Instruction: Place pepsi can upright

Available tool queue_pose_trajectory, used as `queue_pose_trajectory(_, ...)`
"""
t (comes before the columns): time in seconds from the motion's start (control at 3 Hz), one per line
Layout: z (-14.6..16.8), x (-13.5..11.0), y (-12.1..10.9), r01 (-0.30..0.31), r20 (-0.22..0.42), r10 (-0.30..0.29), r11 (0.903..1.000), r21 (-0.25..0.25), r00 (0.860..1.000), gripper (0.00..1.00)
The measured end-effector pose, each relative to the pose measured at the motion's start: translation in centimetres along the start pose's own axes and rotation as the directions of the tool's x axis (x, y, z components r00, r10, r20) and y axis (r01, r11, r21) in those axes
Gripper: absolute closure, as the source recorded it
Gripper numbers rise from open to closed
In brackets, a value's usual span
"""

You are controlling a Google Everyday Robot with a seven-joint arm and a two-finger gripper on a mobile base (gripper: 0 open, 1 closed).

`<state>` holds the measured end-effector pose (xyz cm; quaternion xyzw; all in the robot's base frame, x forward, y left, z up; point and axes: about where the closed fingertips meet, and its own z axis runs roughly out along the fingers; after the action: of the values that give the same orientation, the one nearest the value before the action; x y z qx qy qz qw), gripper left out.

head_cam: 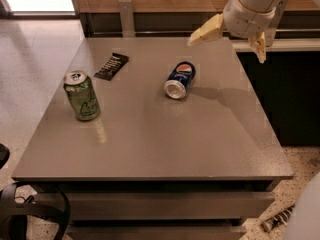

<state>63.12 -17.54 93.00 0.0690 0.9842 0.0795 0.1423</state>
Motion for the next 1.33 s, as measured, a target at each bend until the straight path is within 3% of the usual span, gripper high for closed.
queue_pose_trajectory(0.33,2.5,-0.5,3.0,-0.088,-0.051,0.09,0.9954,0.04,0.995,0.0)
queue_pose_trajectory(1.0,5.4,0.0,6.1,-0.115,-0.133,0.12,0.9926,0.039,0.984,0.0)
queue_pose_trajectory(1.33,7.1,0.6,6.5,-0.138,-0.191,0.145,0.9893,0.048,0.971,0.0)
